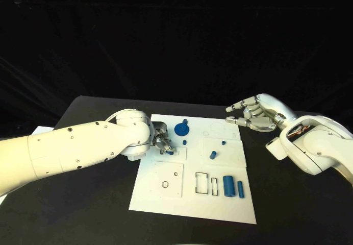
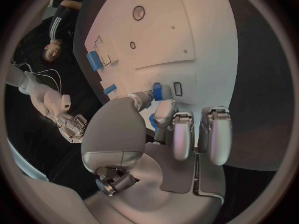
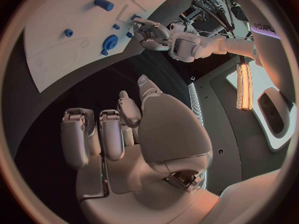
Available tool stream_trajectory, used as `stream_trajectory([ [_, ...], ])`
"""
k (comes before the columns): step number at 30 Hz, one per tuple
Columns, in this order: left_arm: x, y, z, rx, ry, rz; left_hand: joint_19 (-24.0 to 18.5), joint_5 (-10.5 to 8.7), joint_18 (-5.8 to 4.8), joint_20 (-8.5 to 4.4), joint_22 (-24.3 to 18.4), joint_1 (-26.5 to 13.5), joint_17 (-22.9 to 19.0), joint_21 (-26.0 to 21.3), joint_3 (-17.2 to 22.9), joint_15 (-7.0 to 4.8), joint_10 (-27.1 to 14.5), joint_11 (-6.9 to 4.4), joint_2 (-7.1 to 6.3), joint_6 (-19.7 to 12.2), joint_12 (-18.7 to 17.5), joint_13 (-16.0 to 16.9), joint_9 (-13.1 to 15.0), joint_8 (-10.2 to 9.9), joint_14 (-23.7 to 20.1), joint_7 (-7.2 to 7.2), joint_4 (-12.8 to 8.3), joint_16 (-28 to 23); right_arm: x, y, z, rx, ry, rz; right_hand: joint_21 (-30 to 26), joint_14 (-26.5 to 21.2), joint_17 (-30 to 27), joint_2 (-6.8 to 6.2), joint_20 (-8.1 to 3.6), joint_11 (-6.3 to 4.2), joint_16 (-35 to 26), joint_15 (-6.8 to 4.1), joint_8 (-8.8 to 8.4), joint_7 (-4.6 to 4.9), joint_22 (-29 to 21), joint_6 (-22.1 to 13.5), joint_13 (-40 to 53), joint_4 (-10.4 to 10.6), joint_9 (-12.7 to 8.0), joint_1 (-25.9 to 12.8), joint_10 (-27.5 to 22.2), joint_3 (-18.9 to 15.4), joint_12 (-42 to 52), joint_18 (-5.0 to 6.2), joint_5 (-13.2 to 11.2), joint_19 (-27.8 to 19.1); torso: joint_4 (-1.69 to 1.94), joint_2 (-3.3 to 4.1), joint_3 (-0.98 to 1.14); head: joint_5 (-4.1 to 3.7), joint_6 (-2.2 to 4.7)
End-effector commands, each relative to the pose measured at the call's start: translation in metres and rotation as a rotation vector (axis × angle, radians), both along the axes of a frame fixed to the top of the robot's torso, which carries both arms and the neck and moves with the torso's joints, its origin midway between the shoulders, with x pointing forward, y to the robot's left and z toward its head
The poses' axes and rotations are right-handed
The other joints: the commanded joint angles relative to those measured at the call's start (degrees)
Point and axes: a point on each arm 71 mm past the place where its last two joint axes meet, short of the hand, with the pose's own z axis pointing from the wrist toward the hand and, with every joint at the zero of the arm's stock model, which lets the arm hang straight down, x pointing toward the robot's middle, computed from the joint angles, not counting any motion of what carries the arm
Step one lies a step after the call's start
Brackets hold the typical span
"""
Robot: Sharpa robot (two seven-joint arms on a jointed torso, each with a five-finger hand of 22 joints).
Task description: Assemble the parts on the task board
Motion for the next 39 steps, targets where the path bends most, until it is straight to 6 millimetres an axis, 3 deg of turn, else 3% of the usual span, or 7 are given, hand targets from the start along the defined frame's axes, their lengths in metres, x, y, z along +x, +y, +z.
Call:
stream_trajectory([
  [1, -0.0016, 0.0034, -0.0025, 0.060, 0.019, 0.013, 6.0, -0.09, -0.87, 0.39, 15.1, 0.2, 15.1, 0.4, 8.6, 0.02, 0.5, 0.05, 0.49, -0.2, 0.3, 0.1, 0.1, 0.4, 5.9, -0.35, -8.4, 0.2, -0.0003, 0.0009, -0.0011, 0.002, 0.015, 0.010, -0.3, 4.0, 6.4, -0.05, 0.11, -0.01, -0.3, -0.29, -0.13, -0.03, 6.2, 0.2, -0.1, -0.3, 0.1, 0.5, -0.3, -0.1, -0.1, -0.29, 0.4, -0.5, 0.08, -0.03, -0.01, 0.07, -0.05],
  [22, -0.0009, 0.0014, -0.0091, 0.060, 0.039, 0.018, 6.0, -0.25, -0.87, 0.40, 15.1, -0.7, 15.1, 0.4, 8.7, 0.07, 0.8, 0.10, 0.59, 0.1, 0.6, 0.4, 0.2, 0.4, 5.9, -0.35, -8.2, 0.2, -0.0009, 0.0013, -0.0010, 0.004, 0.016, 0.013, -0.3, 4.0, 6.4, 0.01, 0.10, -0.01, -0.3, -0.29, -0.14, -0.02, 6.2, 0.3, 0.0, -0.2, 0.1, 0.5, -0.3, -0.1, 0.0, -0.28, 0.4, -0.5, 0.01, 0.03, 0.03, 0.09, -0.28],
  [39, 0.0007, -0.0006, -0.0123, 0.082, 0.070, -0.001, 6.0, -0.51, -0.87, -0.20, 15.1, -9.1, 15.1, 0.4, 1.8, -0.63, 2.3, -0.77, -0.15, 3.2, 2.5, 2.2, 0.3, 0.5, 5.9, -1.50, -4.7, 0.2, -0.0021, 0.0008, -0.0006, 0.003, 0.016, 0.013, -0.3, 4.0, 6.4, 0.01, 0.10, -0.01, -0.3, -0.29, -0.14, -0.02, 6.2, 0.3, 0.0, -0.2, 0.1, 0.5, -0.3, -0.1, 0.0, -0.28, 0.4, -0.5, 0.00, -0.02, 0.05, -0.18, -0.49],
])
